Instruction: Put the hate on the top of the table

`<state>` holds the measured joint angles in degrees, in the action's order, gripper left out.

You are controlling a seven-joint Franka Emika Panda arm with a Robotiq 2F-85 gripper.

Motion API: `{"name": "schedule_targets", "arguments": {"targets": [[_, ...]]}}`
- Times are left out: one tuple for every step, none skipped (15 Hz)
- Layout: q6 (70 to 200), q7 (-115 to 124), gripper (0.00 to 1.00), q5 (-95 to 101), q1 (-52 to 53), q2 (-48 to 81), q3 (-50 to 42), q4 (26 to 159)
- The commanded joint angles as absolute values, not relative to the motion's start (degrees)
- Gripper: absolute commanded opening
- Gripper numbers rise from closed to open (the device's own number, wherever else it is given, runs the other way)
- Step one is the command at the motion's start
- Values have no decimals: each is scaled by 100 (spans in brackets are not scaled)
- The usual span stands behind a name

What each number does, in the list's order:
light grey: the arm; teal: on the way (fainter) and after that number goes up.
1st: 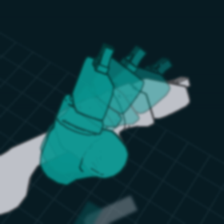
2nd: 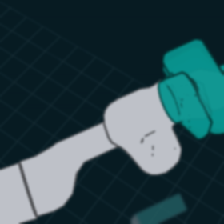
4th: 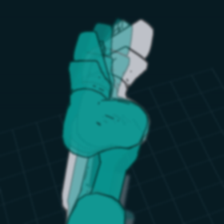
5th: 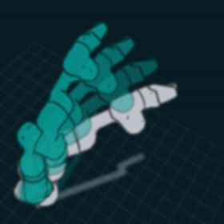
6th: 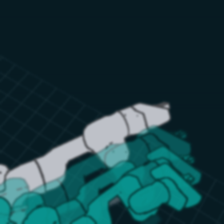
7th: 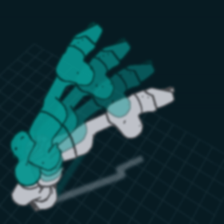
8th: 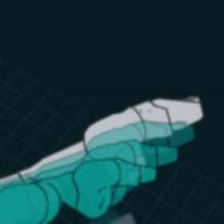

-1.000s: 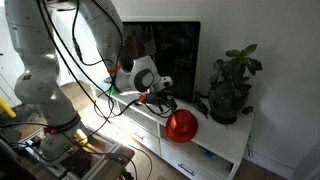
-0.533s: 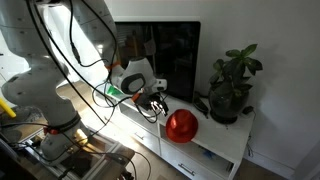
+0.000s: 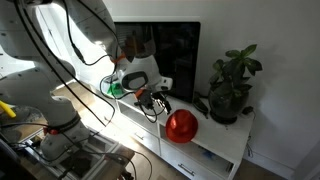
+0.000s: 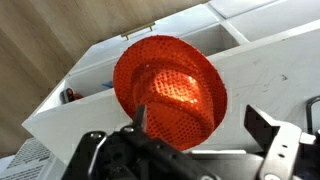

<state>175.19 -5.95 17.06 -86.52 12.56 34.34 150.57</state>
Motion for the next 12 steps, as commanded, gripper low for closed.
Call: {"name": "schedule_targets", "arguments": {"targets": [[16731,-1170,100,848,-9650,1174,4464,14784],[16580,-1317,100,656,-9857,1145,4641,14722],[16412,-1414,100,480,-10026,1078,4800,14646],[16787,-1124,100,876,-9677,1242,4442,14763],[16670,-1215,100,758,-9833,1228,4582,14693],[16599,-1251,100,710,-9915,1224,4652,14648],[16583,-1262,100,691,-9948,1224,4682,14633],[16582,-1264,100,685,-9954,1224,4696,14632],[16580,-1264,100,682,-9954,1224,4705,14632],[16579,-1264,100,680,-9954,1224,4711,14633],[16578,-1264,100,680,-9954,1224,4713,14633],[16578,-1264,100,679,-9954,1224,4715,14633]]}}
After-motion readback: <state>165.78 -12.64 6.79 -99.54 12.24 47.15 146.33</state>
